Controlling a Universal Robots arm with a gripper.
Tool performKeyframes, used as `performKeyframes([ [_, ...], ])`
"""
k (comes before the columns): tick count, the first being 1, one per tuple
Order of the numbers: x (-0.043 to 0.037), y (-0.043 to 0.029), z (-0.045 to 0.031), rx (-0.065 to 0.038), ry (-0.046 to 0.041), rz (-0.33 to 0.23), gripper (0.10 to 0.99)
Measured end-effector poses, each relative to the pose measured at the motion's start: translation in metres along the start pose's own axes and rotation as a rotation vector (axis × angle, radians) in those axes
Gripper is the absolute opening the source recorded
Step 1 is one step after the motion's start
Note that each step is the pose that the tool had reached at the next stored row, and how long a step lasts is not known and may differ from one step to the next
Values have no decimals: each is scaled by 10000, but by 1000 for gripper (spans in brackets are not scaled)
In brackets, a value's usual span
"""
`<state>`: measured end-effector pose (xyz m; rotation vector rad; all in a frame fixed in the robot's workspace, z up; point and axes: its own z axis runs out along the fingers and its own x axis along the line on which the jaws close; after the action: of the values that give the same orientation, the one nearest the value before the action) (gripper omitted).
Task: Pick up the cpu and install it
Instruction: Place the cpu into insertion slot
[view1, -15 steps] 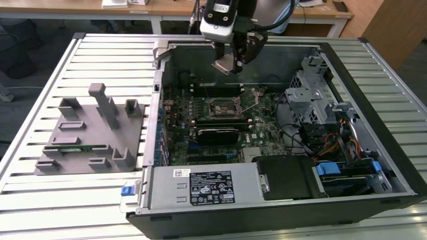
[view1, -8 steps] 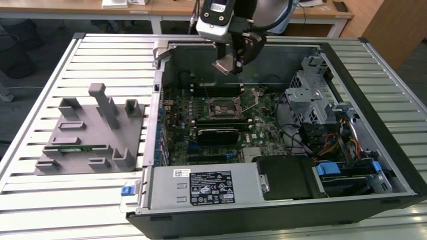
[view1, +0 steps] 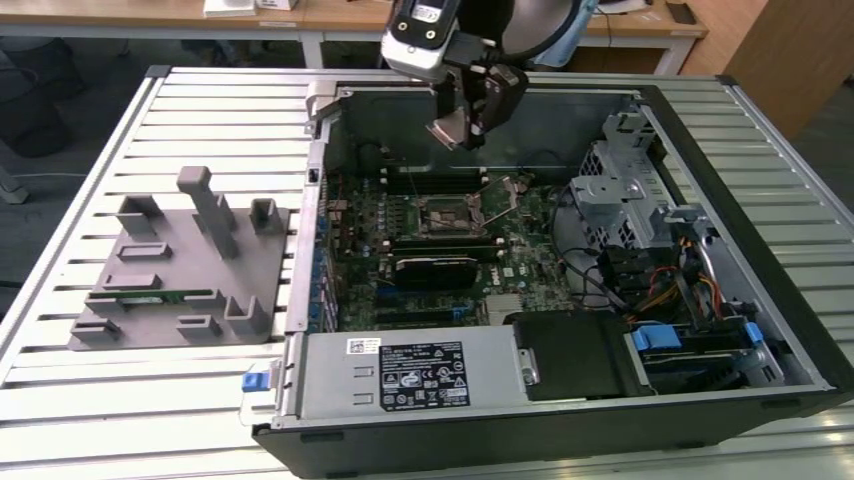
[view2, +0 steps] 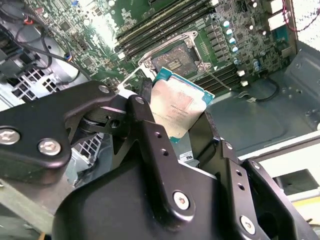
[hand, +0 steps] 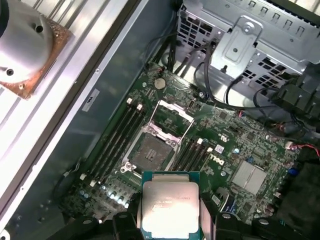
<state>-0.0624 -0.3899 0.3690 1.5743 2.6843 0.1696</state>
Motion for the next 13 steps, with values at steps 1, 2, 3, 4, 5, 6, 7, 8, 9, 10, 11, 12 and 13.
performKeyframes([
  [1,1,1,2,-4,-10,99,541],
  [2,3,1,3,-8,-21,198,541],
  [3,4,2,4,-10,-32,297,541],
  [4,6,3,5,-13,-43,397,541],
  [5,8,4,7,-18,-54,509,541],
  [6,9,4,9,-22,-65,611,541],
  [7,10,5,10,-25,-75,711,541],
  [8,11,5,11,-28,-86,809,541],
  [9,13,6,12,-31,-97,906,541],
  [10,14,7,14,-34,-107,1005,541],
  [11,16,8,15,-37,-119,1105,541],
  [12,19,9,17,-41,-131,1222,541],
  [13,20,10,19,-46,-142,1335,541],
])
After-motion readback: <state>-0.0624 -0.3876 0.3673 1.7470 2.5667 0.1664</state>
